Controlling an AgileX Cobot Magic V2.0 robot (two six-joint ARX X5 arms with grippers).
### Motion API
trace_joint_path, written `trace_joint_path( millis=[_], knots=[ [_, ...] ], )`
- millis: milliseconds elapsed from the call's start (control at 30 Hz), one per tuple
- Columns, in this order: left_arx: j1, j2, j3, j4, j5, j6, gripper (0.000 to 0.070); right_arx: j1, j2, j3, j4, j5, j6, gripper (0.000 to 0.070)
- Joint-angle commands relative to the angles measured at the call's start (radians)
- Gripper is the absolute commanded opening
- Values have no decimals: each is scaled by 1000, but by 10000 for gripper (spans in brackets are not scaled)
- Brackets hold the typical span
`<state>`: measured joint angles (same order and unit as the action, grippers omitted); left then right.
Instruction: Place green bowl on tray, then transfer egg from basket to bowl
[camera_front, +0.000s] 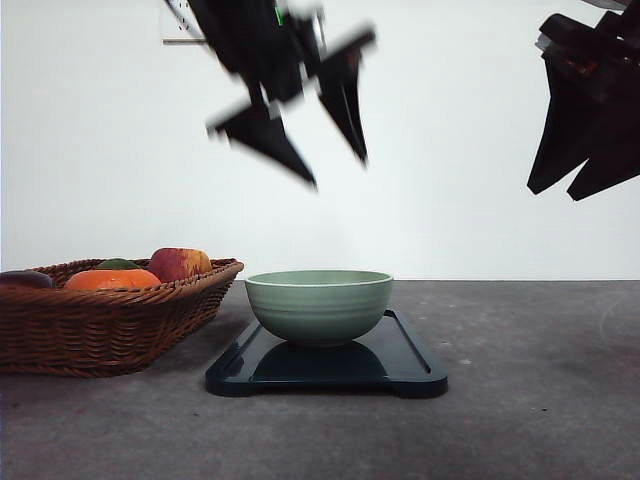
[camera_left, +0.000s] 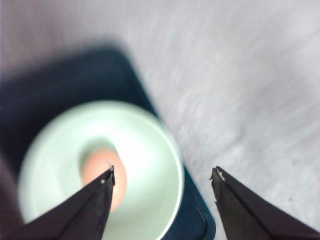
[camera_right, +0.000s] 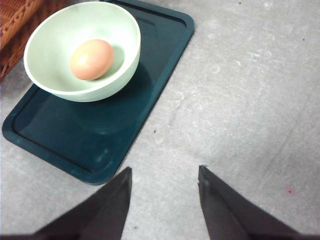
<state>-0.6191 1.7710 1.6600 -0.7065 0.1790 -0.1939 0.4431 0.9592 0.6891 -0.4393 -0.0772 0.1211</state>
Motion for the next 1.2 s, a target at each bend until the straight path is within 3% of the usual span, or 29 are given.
trace_joint_path(
  millis=[0, 233, 467, 667, 933, 1167],
  knots=[
    [-10, -28, 26, -9, -43, 75, 389, 5, 6, 2, 3, 0, 10, 262],
    [-2, -225, -79, 15, -119, 79, 389, 5, 6, 2, 5, 1, 9, 262],
    [-2, -485, -359, 146, -177, 77, 389, 5, 6, 2, 6, 0, 9, 262],
    [9, -690, -610, 170, -210, 66, 389, 5, 6, 2, 9, 0, 5, 262],
    [34, -922, -881, 171, -251, -17, 389, 6, 6, 2, 9, 0, 6, 262],
    [37, -1104, -1003, 170, -294, -77, 387, 6, 6, 2, 12, 0, 3, 263]
  ],
)
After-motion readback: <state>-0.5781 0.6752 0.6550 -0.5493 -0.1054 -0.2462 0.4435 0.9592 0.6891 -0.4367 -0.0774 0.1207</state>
